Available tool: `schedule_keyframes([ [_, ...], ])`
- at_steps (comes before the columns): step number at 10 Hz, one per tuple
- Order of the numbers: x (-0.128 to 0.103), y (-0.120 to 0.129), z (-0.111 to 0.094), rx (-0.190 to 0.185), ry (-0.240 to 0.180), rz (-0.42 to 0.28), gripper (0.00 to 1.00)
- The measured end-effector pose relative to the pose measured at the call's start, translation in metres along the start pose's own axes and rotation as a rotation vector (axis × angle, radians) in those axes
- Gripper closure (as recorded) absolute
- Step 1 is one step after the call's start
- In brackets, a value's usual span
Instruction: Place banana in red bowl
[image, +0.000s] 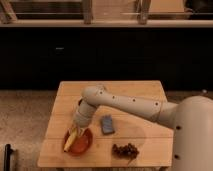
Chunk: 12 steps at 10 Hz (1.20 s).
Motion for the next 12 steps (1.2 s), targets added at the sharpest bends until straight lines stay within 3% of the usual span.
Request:
schedule_keyframes([
  [6,0.002,0.008,0.007,-0.025,-0.028,0.002,0.22],
  [12,0.002,0.012,0.002,-0.009,-0.018,-0.018,0.20],
])
